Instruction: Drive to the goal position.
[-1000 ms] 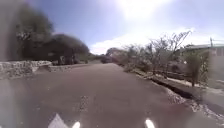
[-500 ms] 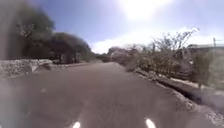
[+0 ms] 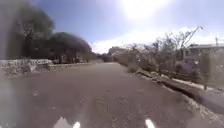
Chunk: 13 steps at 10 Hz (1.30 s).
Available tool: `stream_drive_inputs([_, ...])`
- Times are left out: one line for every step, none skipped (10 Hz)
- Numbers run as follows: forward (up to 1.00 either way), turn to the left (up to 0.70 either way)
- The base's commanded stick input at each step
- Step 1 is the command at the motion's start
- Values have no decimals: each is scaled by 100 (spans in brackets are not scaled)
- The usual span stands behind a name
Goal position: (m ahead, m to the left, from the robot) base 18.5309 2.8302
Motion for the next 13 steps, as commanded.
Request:
stream_drive_inputs([50, -43])
stream_drive_inputs([50, -46])
stream_drive_inputs([50, -49])
stream_drive_inputs([50, 0])
stream_drive_inputs([50, 0])
stream_drive_inputs([50, 0])
stream_drive_inputs([50, 0])
stream_drive_inputs([50, 0])
stream_drive_inputs([50, 0])
stream_drive_inputs([50, 0])
stream_drive_inputs([50, 0])
stream_drive_inputs([50, 0])
stream_drive_inputs([50, 0])
